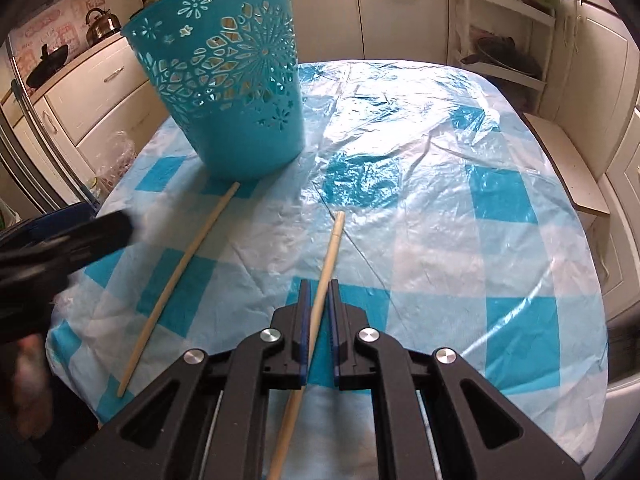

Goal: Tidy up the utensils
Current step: 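Lower the right tool to the chopsticks beside the basket and pinch one, then pinch another chopstick with the left tool while the right tool holds its chopstick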

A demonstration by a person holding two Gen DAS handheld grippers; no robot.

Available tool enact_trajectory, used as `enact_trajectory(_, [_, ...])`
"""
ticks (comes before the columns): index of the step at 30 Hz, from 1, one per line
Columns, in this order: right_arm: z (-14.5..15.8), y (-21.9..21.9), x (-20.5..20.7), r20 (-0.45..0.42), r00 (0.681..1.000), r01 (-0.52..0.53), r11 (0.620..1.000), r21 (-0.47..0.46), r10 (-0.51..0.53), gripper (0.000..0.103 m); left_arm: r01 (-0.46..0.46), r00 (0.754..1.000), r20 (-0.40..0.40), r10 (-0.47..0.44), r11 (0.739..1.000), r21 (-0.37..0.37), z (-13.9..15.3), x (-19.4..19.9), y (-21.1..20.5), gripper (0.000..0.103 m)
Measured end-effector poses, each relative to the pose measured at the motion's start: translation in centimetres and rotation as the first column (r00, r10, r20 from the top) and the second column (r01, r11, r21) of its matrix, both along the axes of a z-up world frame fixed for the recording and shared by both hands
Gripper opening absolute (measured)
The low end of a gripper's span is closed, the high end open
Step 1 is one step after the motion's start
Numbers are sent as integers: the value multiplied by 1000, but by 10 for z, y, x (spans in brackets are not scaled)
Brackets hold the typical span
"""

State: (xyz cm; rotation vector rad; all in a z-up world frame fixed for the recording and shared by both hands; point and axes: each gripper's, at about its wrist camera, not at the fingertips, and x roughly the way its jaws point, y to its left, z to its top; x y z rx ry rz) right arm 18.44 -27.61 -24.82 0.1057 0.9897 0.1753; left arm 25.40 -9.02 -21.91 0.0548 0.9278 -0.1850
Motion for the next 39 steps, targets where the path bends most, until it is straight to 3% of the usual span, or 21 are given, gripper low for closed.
enact_trajectory(8, [1, -10, 2, 0, 1000, 10, 998, 54, -10, 9, 6, 998, -69, -1, 998, 69, -33, 37, -28, 61])
enact_trajectory(11, [2, -11, 4, 0, 1000, 13, 998, 60, -13, 9, 17, 998, -63, -12, 997, 79, -36, 35, -33, 47])
enact_trajectory(15, [1, -9, 3, -2, 1000, 14, 998, 63, -14, 9, 42, 998, -47, -39, 997, 71, -34, 29, -38, 6])
enact_trajectory(20, [3, -10, 1, 6, 1000, 15, 998, 63, -16, 9, -8, 999, -41, 10, 998, 58, -34, 18, -29, 5])
enact_trajectory(39, [4, -7, 3, 19, 999, 25, 998, 63, -27, 9, 16, 999, -30, -13, 996, 84, -34, 17, -31, 5])
